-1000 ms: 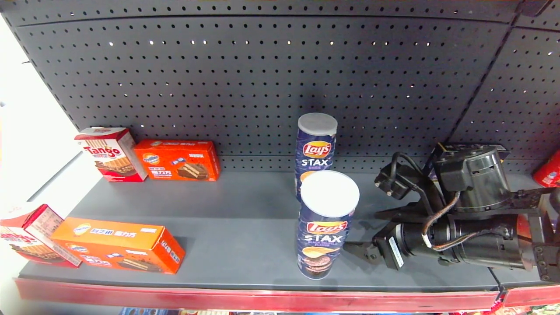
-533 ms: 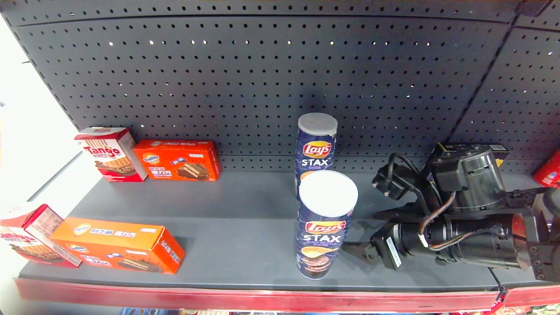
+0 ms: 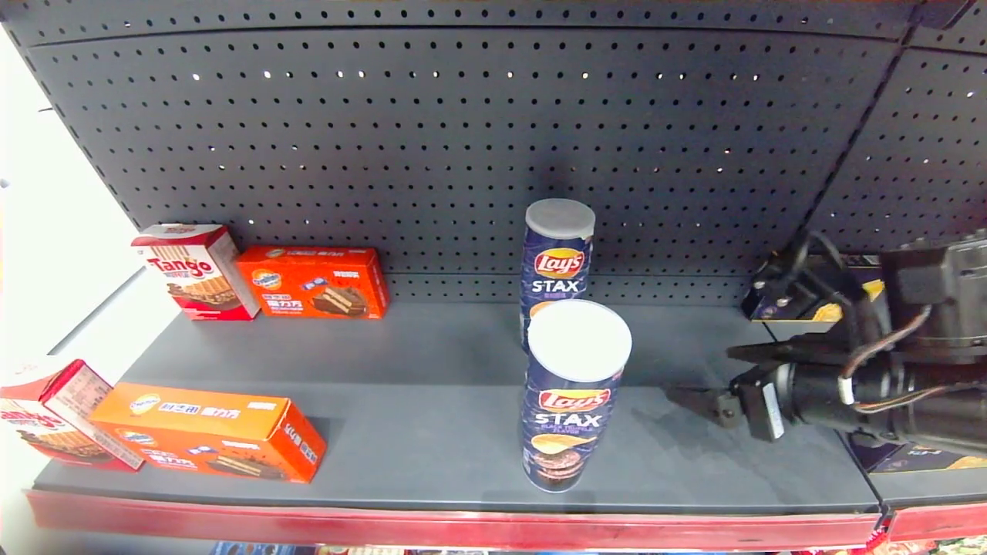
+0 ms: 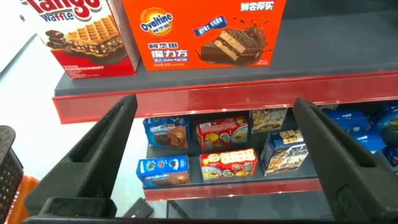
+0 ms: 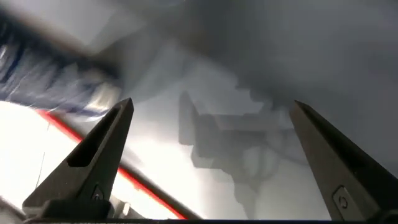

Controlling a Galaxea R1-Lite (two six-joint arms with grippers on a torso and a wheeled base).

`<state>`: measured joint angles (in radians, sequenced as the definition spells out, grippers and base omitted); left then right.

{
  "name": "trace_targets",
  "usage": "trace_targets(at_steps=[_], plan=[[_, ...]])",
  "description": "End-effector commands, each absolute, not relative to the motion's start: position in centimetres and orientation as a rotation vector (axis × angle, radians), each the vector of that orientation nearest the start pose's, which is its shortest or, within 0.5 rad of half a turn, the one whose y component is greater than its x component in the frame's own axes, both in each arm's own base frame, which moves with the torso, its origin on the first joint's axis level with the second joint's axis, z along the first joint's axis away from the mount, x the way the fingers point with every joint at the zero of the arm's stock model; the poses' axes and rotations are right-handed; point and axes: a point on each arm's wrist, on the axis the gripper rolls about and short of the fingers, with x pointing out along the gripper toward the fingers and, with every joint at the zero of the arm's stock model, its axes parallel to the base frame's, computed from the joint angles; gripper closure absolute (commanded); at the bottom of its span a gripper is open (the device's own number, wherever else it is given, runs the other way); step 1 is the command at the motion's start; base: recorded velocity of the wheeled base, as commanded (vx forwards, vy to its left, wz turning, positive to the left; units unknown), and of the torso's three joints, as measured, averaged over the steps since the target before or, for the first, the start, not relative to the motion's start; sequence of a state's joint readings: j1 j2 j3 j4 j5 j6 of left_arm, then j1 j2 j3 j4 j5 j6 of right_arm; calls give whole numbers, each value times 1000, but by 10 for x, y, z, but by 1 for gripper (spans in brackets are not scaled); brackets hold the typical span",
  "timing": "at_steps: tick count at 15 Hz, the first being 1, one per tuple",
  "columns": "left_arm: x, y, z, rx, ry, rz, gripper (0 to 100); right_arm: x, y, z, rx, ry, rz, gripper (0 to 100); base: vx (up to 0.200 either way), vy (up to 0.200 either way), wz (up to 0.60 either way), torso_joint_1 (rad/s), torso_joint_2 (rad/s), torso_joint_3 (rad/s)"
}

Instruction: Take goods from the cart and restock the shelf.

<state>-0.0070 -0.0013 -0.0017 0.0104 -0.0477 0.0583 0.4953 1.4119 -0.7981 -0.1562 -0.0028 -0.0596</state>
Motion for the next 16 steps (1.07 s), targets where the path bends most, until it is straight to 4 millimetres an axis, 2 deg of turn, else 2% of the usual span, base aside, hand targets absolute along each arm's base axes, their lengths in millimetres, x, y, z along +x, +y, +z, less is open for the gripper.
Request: trace_targets(at_steps=[1,3,5,6,8,9,11,12,13,15,16], plan=[[-23,-1,75,58,8,-55,0,152,45,250,-95,220,293,0,0,0,0,0,0,0],[-23,-1,75,60,8,-54,0,101,10,248,-69,108,111,0,0,0,0,0,0,0],[-23,-1,75,60,8,-54,0,43,1,227,-64,-8,17,0,0,0,0,0,0,0],[-23,-1,75,60,8,-55,0,24,0,216,-65,-52,-14,0,0,0,0,0,0,0],[-23,-1,75,60,8,-55,0,1,-1,194,-71,-100,-28,0,0,0,0,0,0,0],[-23,-1,75,61,7,-57,0,-14,-1,175,-71,-106,-31,0,0,0,0,0,0,0],[-23,-1,75,63,7,-62,0,-36,0,142,-71,-80,-38,0,0,0,0,0,0,0],[-23,-1,75,63,7,-62,0,-38,-1,124,-66,-40,-78,0,0,0,0,0,0,0],[-23,-1,75,63,6,-62,0,-38,-2,124,-64,-46,-84,0,0,0,0,0,0,0],[-23,-1,75,63,6,-62,0,-25,-5,84,-47,-16,-174,0,0,0,0,0,0,0],[-23,-1,75,61,6,-60,0,-23,-3,84,-18,-72,-107,0,0,0,0,0,0,0]])
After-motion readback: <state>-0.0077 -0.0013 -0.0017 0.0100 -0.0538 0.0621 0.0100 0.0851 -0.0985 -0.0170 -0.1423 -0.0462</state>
